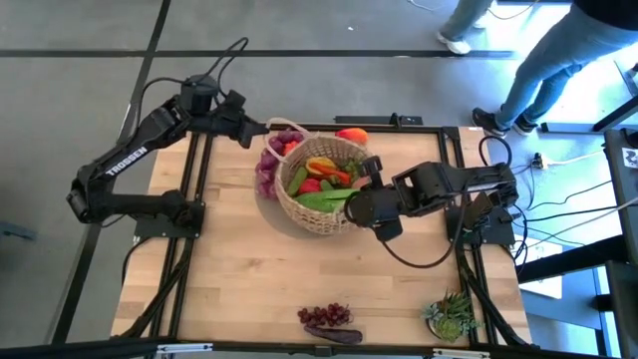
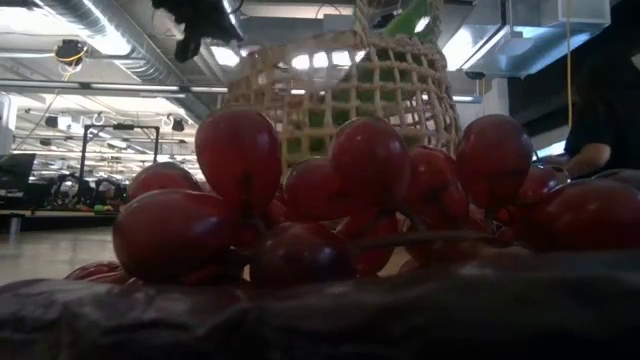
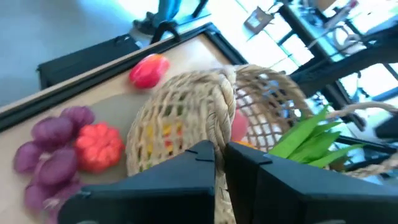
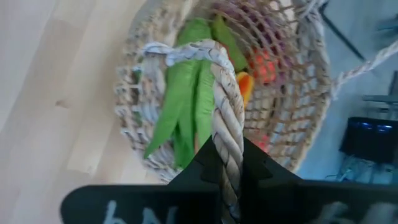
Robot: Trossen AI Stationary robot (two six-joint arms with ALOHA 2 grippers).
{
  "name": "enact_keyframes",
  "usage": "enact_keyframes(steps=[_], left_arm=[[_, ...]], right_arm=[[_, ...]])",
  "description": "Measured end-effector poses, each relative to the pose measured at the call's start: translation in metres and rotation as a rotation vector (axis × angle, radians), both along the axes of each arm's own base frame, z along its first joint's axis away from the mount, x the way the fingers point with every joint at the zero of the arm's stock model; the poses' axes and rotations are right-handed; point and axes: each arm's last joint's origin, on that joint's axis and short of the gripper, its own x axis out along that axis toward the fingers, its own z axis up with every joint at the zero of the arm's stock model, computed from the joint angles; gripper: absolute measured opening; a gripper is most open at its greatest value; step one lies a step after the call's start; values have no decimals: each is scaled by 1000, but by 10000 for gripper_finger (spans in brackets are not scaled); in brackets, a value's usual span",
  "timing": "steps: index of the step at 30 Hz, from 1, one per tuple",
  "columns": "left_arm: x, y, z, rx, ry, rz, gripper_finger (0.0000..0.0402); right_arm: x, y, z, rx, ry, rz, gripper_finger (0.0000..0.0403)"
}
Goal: Build produce basket
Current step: Adjust the brown basket
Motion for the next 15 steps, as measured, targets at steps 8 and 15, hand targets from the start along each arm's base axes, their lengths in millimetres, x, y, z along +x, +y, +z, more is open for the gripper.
enact_keyframes(steps=[8,15], left_arm=[[5,-15,26,47,-58,-73,0],[13,-29,29,50,-61,-109,0]], right_arm=[[-4,0,14,-29,-69,-12,6],[-11,7,26,-25,-129,-9,4]])
